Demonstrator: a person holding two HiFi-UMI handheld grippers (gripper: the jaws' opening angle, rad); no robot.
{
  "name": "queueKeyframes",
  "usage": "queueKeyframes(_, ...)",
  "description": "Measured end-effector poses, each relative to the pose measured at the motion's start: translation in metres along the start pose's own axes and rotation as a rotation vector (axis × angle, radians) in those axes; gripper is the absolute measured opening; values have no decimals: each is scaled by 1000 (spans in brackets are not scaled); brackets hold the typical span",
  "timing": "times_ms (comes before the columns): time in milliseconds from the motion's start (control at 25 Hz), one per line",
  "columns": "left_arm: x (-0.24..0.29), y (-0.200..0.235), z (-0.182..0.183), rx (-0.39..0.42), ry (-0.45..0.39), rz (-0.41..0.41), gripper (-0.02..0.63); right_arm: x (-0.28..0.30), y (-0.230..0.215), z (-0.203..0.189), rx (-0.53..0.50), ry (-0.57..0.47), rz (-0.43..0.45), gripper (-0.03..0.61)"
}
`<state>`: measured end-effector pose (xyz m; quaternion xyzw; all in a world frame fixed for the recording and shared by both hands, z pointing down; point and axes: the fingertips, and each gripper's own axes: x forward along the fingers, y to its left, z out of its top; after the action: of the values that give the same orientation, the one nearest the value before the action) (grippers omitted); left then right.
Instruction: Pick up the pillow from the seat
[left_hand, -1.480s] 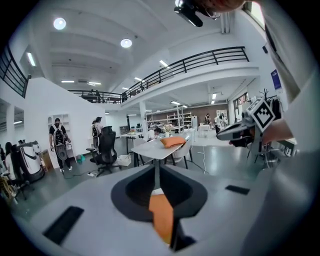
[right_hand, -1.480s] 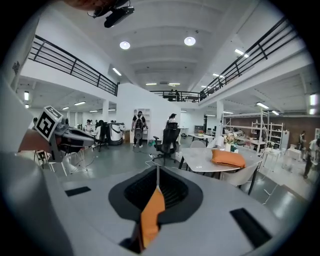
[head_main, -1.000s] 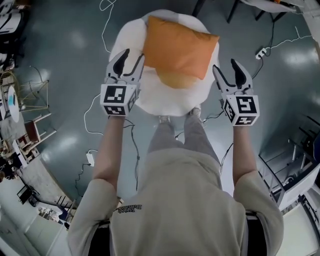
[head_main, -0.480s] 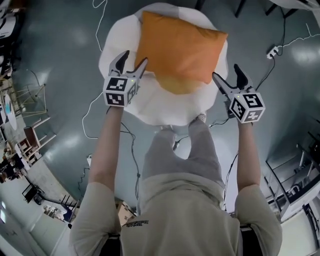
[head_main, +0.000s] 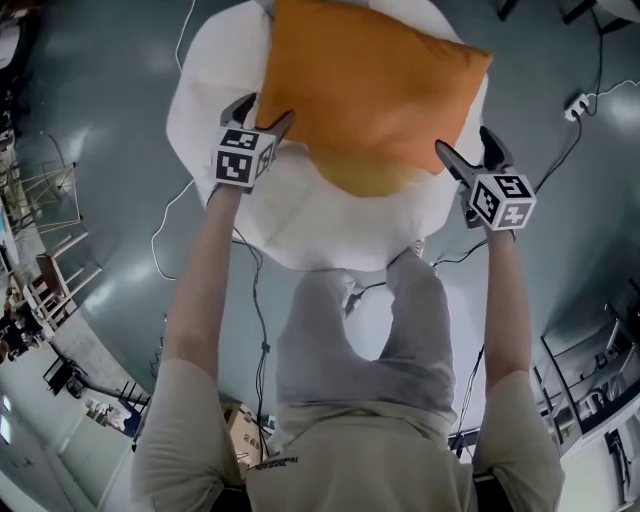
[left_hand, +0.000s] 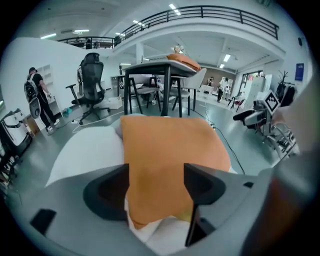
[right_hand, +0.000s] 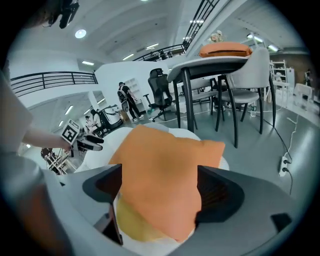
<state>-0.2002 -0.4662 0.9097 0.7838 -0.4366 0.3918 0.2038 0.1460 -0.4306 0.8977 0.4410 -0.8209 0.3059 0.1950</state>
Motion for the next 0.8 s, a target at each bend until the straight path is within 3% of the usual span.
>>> queueKeyframes(240, 67, 16, -47, -106, 46, -48, 343, 61, -46, -45, 40, -6, -16, 466)
queueKeyframes(400, 95, 25, -75, -88, 117, -46, 397, 83, -75, -72, 102, 3, -48, 485)
queueKeyframes(480, 104, 30, -84, -160, 110, -40, 436, 91, -87, -92, 115, 33, -52, 497)
queueKeyframes(640, 122, 31, -98, -278, 77, -58, 459, 111, -96, -127, 231, 40, 2, 522)
queueKeyframes(800, 136, 28, -100, -286, 57, -55, 455, 131, -92, -136, 352, -13, 87, 522)
